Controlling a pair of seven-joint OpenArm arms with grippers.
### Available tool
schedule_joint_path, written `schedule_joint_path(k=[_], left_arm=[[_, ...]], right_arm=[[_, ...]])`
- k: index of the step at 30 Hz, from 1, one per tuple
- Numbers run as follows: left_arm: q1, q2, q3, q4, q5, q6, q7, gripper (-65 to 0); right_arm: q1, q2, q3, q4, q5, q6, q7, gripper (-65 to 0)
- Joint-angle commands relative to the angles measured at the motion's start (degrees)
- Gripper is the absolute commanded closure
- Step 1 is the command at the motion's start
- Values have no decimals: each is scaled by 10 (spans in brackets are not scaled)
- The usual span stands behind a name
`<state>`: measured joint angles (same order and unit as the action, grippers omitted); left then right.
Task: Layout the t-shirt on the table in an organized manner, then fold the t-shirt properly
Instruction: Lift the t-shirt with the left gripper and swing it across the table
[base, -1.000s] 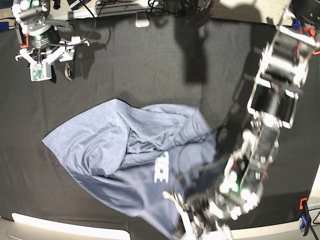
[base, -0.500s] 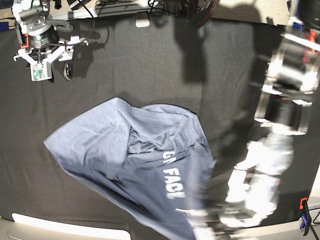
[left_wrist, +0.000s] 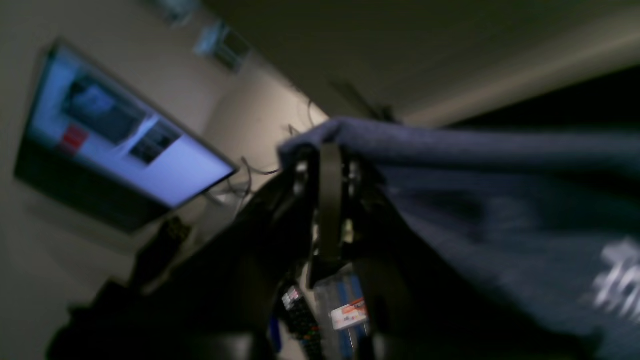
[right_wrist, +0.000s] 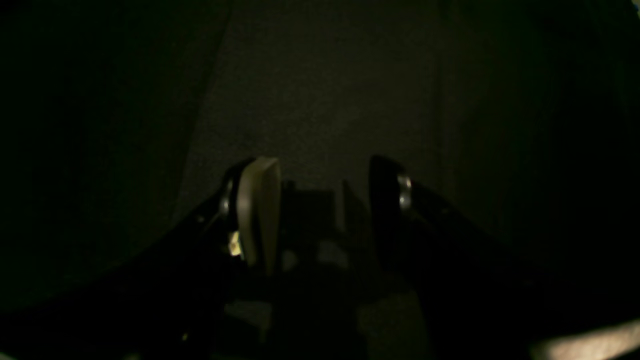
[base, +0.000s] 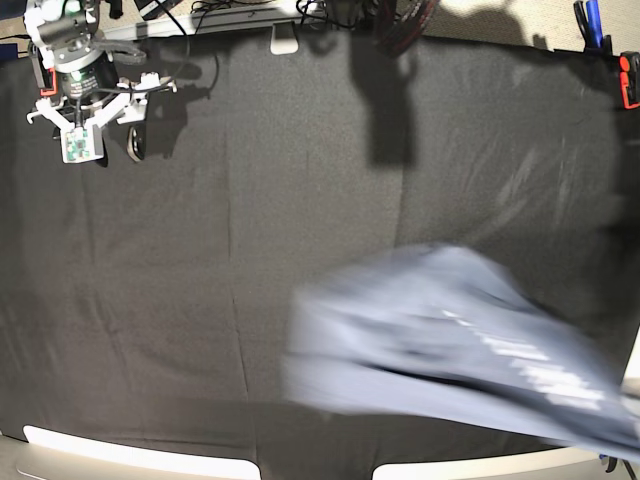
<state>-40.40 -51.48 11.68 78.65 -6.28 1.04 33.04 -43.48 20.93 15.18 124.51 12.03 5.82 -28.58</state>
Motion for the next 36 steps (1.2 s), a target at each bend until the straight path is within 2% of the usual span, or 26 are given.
schedule_joint_path(k=[1, 5, 7, 9, 13, 17, 21, 25, 27, 28, 31, 32, 33, 34, 36], left_arm=[[-17, -21, -27, 10, -22, -5, -15, 0], [-16, -31, -80, 31, -151, -92, 18, 0], [-15, -18, -82, 59, -206, -118, 50, 0], [-5, 9, -82, 91, -233, -136, 72, 0], [38, 92, -82, 130, -254, -138, 68, 0], [82, 211, -82, 134, -261, -142, 59, 0], [113, 333, -55, 134, -278, -169, 60, 0], [123, 428, 38, 124, -259, -169, 50, 0], [123, 473, 93, 107, -223, -168, 14, 0], [121, 496, 117, 94, -202, -155, -8, 0], [97, 566, 173, 26, -131, -76, -58, 0], [83, 588, 182, -5, -116, -61, -72, 0], [65, 600, 189, -36, -112, -52, -88, 0], [43, 600, 209, -59, -137, -54, -114, 0], [5, 600, 230, -94, -114, -41, -118, 0]], right_arm=[[0, 5, 5, 10, -1, -1, 16, -286], [0, 5, 5, 10, -1, -1, 20, -286], [0, 7, 5, 10, 0, -1, 20, -286], [0, 7, 5, 10, 0, -1, 20, -286], [0, 6, 5, 10, -1, -1, 14, -286], [0, 6, 5, 10, -1, -1, 13, -286], [0, 6, 5, 10, -1, -1, 11, -286], [0, 5, 5, 10, -1, -1, 11, -286], [0, 5, 5, 10, -1, -1, 11, -286], [0, 5, 5, 10, -2, -1, 11, -286], [0, 5, 5, 10, -16, -1, 11, -286], [0, 5, 5, 10, -21, -1, 11, -286], [0, 5, 5, 10, -23, -1, 10, -286], [1, 1, 5, 10, -23, -1, 14, -286], [3, -8, 5, 9, -26, -1, 11, -286]])
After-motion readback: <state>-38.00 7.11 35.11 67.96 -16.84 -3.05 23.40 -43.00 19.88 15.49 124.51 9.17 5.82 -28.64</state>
